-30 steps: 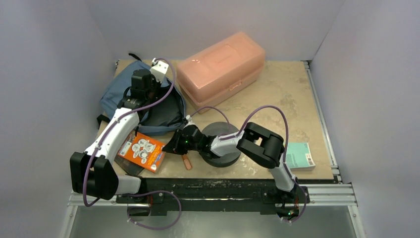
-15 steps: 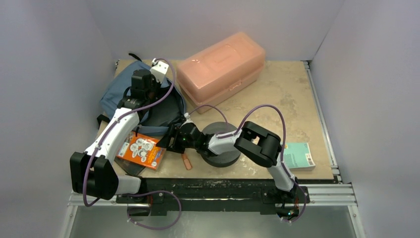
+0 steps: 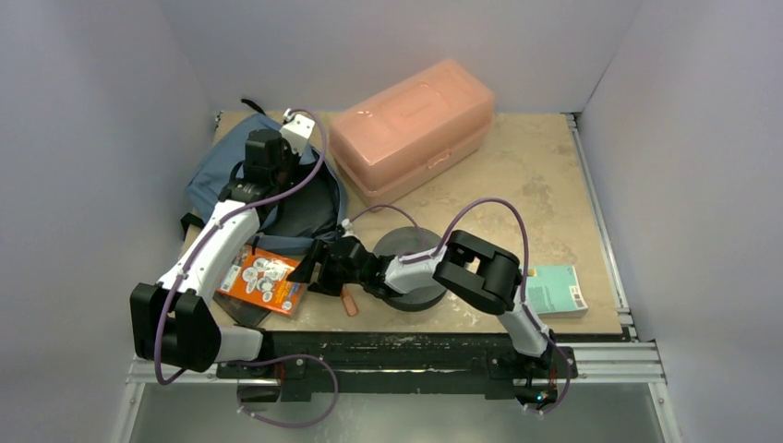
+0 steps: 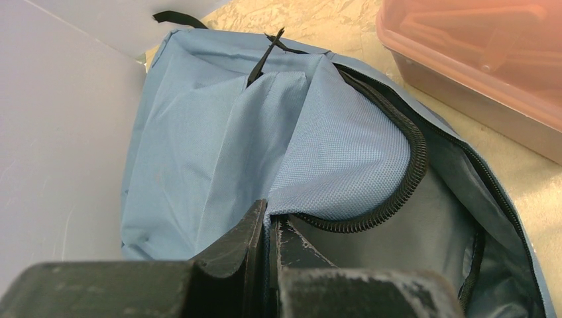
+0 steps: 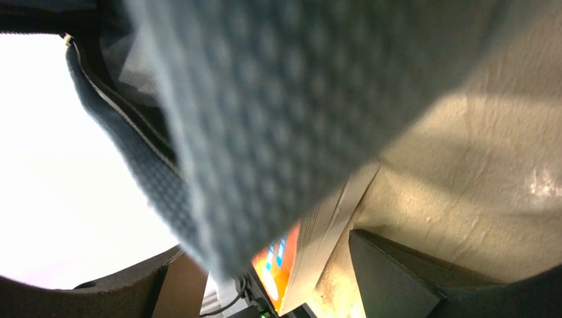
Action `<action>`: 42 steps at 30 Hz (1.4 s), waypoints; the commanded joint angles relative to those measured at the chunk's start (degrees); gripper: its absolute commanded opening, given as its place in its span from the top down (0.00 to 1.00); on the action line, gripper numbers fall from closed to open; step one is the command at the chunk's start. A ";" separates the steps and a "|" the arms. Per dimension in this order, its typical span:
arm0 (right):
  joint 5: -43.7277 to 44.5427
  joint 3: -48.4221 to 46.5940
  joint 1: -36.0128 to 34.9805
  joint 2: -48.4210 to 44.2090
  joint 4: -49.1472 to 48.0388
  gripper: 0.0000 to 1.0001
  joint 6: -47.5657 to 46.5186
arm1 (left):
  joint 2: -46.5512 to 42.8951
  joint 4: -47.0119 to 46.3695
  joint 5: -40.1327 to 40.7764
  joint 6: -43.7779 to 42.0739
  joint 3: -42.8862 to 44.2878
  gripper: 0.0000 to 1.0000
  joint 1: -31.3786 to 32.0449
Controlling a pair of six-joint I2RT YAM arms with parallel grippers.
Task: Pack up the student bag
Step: Pick up the book at the corner of the board.
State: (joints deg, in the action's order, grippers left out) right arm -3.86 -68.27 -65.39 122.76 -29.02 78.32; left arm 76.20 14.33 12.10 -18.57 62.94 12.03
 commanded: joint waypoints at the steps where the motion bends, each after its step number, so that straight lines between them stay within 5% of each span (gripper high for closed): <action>1: 2.89 0.50 -1.84 -3.09 5.28 0.20 1.99 | -1.72 -2.71 -0.54 0.70 3.24 1.00 0.12; 27: 4.57 -2.27 -2.52 4.98 -2.50 0.24 8.90 | -2.11 -2.37 -0.83 0.99 3.42 1.00 0.10; 31: 4.30 -1.59 -1.95 6.06 -6.99 0.43 7.71 | -2.11 -2.45 -0.92 1.05 3.42 1.00 0.10; 39: 3.95 1.37 -1.21 1.07 -11.87 0.96 1.64 | -2.18 -2.35 -0.53 0.88 3.46 1.00 0.10; 42: 3.95 2.95 -1.15 -3.84 -11.27 1.00 -2.30 | -2.36 -2.68 0.57 0.95 3.43 1.00 0.10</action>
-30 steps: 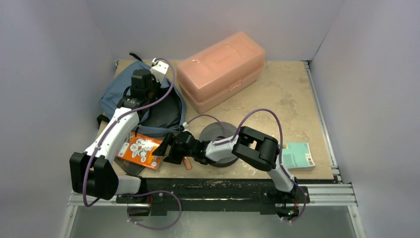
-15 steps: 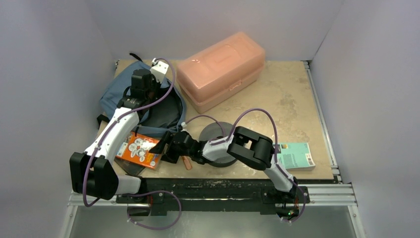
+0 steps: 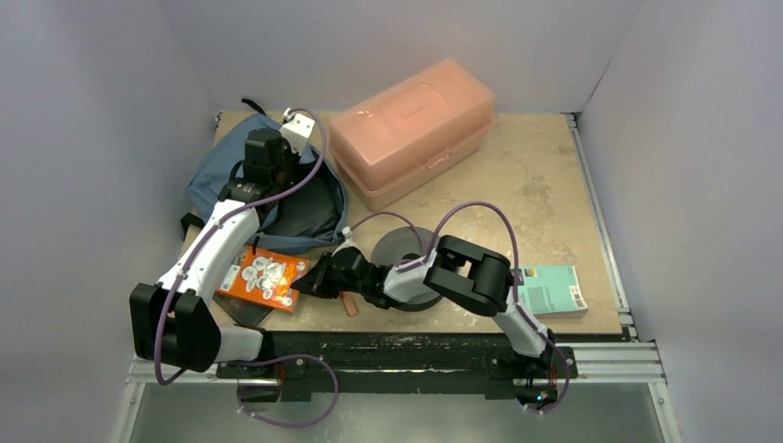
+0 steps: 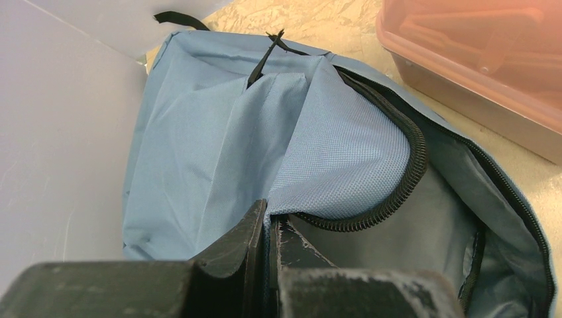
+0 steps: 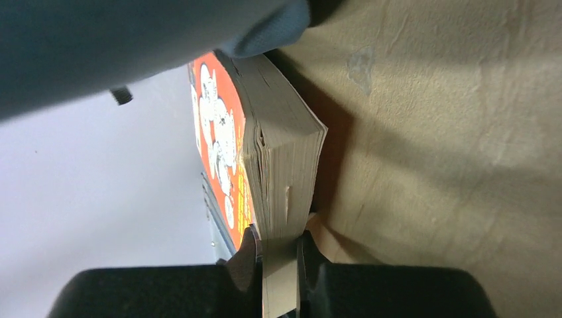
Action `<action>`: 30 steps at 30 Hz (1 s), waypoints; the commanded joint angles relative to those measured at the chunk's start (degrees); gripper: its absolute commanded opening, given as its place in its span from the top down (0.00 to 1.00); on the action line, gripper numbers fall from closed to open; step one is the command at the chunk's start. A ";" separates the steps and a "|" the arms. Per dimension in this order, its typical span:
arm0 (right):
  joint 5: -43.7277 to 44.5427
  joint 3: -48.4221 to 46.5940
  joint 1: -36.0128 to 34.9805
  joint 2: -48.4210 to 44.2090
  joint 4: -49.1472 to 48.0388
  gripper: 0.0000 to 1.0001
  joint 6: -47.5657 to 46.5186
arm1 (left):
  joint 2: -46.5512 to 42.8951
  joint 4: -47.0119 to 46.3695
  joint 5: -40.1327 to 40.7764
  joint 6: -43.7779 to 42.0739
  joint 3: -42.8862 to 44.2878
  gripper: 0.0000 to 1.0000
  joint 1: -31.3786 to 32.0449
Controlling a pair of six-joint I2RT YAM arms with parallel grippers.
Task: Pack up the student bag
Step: Pick up the book at the corner of the board, then place the book in the student bag.
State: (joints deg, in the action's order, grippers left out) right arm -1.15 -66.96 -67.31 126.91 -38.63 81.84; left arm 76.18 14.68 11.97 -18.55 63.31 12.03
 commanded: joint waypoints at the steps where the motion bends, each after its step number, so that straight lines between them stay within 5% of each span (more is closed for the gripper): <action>1: 1.24 1.95 0.78 -9.51 -1.21 1.00 -7.43 | -2.35 -3.14 1.31 1.02 2.98 1.00 0.10; 14: -12.28 13.94 0.95 -27.65 2.32 1.00 -10.14 | -4.06 -5.22 7.47 1.20 2.37 1.00 -0.43; 24: -19.21 27.44 12.23 -49.72 12.48 1.00 -11.19 | -8.21 -8.27 11.10 -2.89 0.28 1.00 -0.43; 30: -21.98 25.25 19.27 -57.02 18.69 1.00 -11.46 | -8.51 -7.52 8.67 -2.82 0.33 1.00 -0.39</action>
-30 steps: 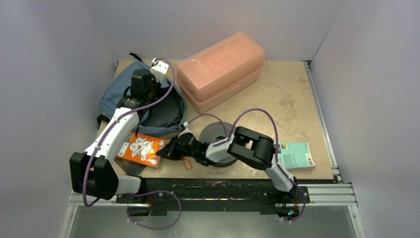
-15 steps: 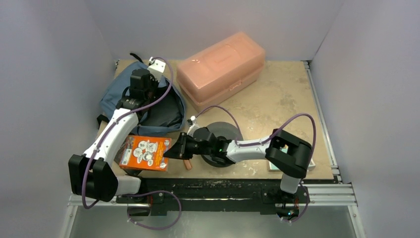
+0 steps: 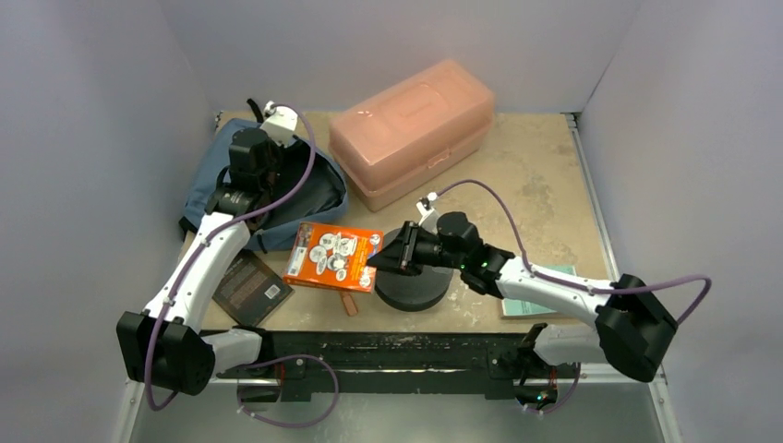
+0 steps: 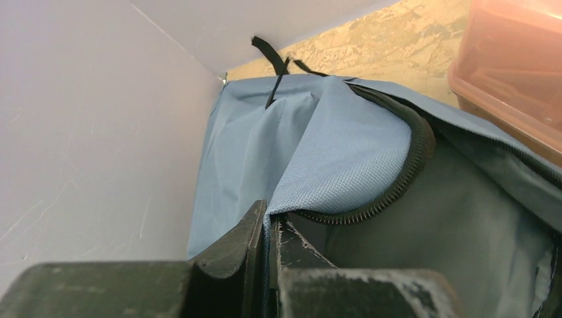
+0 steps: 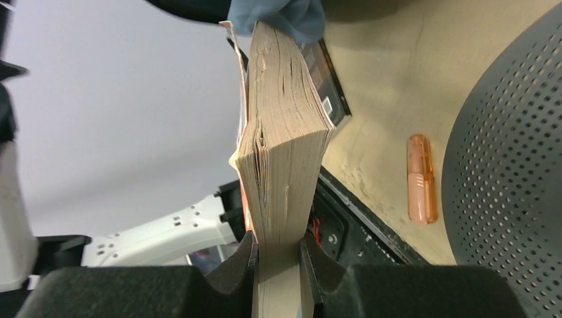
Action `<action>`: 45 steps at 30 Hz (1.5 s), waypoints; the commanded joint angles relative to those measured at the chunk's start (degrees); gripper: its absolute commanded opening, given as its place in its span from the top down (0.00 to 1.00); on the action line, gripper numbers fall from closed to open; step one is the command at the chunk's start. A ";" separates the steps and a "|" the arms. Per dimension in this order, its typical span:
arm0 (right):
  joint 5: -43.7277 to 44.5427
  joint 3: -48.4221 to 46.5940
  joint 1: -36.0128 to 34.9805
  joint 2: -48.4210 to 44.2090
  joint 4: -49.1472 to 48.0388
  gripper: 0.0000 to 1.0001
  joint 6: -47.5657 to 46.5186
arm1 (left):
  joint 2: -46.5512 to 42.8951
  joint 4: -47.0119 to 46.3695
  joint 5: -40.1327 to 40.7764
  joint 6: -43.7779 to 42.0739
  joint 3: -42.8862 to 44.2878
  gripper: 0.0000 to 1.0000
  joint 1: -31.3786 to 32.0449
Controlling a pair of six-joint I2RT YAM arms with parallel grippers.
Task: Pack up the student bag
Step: Place the book in the student bag.
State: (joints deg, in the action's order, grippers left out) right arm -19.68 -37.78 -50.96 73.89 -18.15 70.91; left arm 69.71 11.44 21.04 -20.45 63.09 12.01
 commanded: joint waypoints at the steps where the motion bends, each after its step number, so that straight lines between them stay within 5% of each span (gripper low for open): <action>1: -3.70 -5.33 3.50 -3.64 -1.03 1.00 -0.38 | -2.04 -4.24 -0.99 -0.76 0.54 1.00 -0.40; 15: -8.59 -18.94 4.44 4.89 -0.52 1.00 -2.06 | 1.19 -2.58 -4.70 0.29 1.33 1.00 -0.32; 22: -13.05 -15.22 1.48 -1.78 0.89 1.00 -2.68 | 4.02 -1.45 -4.95 0.78 2.21 1.00 -0.32; 30: -8.66 -12.64 4.52 -7.86 8.90 1.00 -4.17 | 2.95 -0.94 -4.79 1.14 2.18 1.00 0.21; 45: -1.41 -23.29 12.09 10.95 6.36 1.00 -6.35 | 0.25 -0.63 -4.89 0.12 2.18 1.00 2.24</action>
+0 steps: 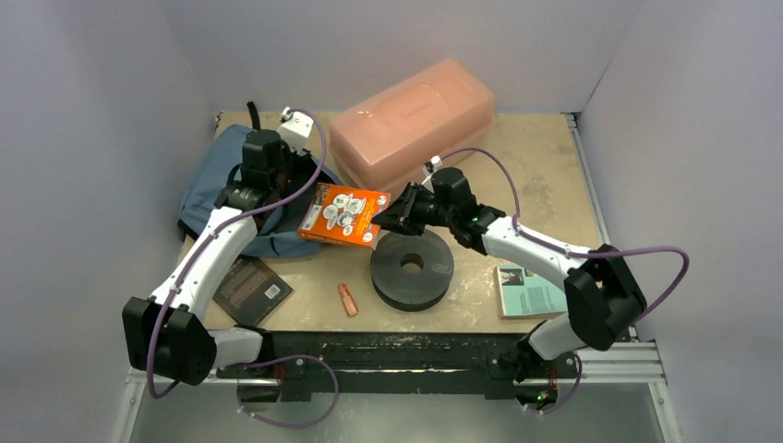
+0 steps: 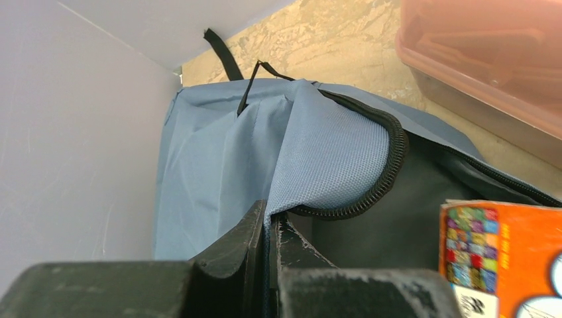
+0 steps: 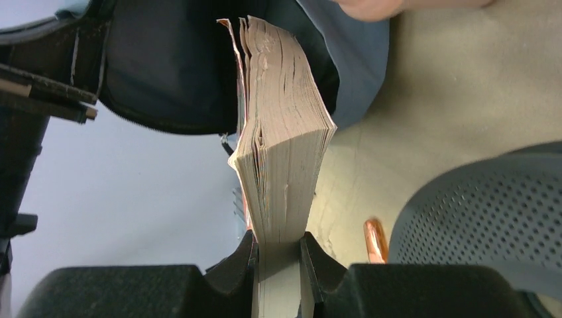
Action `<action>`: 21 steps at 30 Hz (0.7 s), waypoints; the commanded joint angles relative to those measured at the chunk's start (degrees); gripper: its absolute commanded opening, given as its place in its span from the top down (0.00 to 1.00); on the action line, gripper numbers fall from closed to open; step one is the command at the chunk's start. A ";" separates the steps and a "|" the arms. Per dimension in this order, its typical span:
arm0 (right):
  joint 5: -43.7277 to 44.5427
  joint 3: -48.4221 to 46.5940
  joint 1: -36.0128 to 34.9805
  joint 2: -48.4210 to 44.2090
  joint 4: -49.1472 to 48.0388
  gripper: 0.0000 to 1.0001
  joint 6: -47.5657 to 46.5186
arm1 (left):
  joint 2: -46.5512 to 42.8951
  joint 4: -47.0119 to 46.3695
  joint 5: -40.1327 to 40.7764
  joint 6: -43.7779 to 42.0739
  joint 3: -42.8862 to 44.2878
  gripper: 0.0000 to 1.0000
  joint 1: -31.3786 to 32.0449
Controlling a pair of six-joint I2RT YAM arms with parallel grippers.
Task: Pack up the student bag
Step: Place the book in the student bag.
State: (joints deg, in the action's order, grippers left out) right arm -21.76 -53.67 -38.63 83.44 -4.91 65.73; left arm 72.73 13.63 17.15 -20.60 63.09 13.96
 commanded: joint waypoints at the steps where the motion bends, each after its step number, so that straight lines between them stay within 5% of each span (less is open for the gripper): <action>1: 0.67 -8.23 -0.26 2.44 -7.60 1.00 -0.76 | -2.77 -2.48 -1.36 0.41 2.39 1.00 0.28; 16: 8.04 -24.48 -5.53 20.51 -12.12 1.00 6.05 | -3.76 0.20 -5.07 2.84 4.30 1.00 0.19; 21: 10.78 -31.51 -8.74 28.81 -15.67 1.00 9.01 | -5.46 -0.16 -11.89 3.04 3.69 1.00 0.19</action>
State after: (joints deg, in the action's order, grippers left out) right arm -12.38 -77.65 -45.08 108.57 -11.09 70.00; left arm 70.98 17.32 11.79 -18.76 63.66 13.96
